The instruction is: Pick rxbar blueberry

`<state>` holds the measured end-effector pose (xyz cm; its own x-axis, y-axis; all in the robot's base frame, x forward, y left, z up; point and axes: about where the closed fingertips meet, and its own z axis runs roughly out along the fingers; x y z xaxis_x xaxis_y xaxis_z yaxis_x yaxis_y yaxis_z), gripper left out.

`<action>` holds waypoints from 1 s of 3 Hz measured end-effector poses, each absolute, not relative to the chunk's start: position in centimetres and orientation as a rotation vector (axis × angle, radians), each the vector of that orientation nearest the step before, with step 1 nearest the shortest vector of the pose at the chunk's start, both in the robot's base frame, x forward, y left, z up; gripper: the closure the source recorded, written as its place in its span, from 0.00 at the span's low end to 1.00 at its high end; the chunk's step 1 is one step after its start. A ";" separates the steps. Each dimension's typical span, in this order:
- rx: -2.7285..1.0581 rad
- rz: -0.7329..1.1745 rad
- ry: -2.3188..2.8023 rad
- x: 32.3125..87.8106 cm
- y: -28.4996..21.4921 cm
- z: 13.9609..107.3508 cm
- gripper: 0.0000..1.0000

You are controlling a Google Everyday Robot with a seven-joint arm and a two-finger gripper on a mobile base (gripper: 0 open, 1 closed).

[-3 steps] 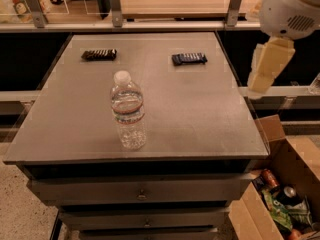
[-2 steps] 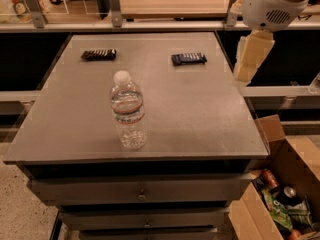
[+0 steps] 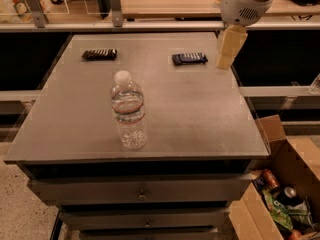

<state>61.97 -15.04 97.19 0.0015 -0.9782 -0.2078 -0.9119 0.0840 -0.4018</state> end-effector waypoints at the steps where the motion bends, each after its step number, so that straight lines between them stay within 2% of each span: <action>1: -1.863 -0.139 1.927 69.0 -13.4 93.9 0.00; 2: -1.863 -0.139 1.927 69.0 -13.4 93.9 0.00; 3: -1.842 -0.221 1.924 70.2 -13.7 93.9 0.00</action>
Offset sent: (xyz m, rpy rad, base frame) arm 0.1056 0.0223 -0.0463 0.0699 0.0491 0.0299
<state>70.23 -13.68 93.87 0.0065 -0.9761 -0.2173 -0.9012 0.0884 -0.4243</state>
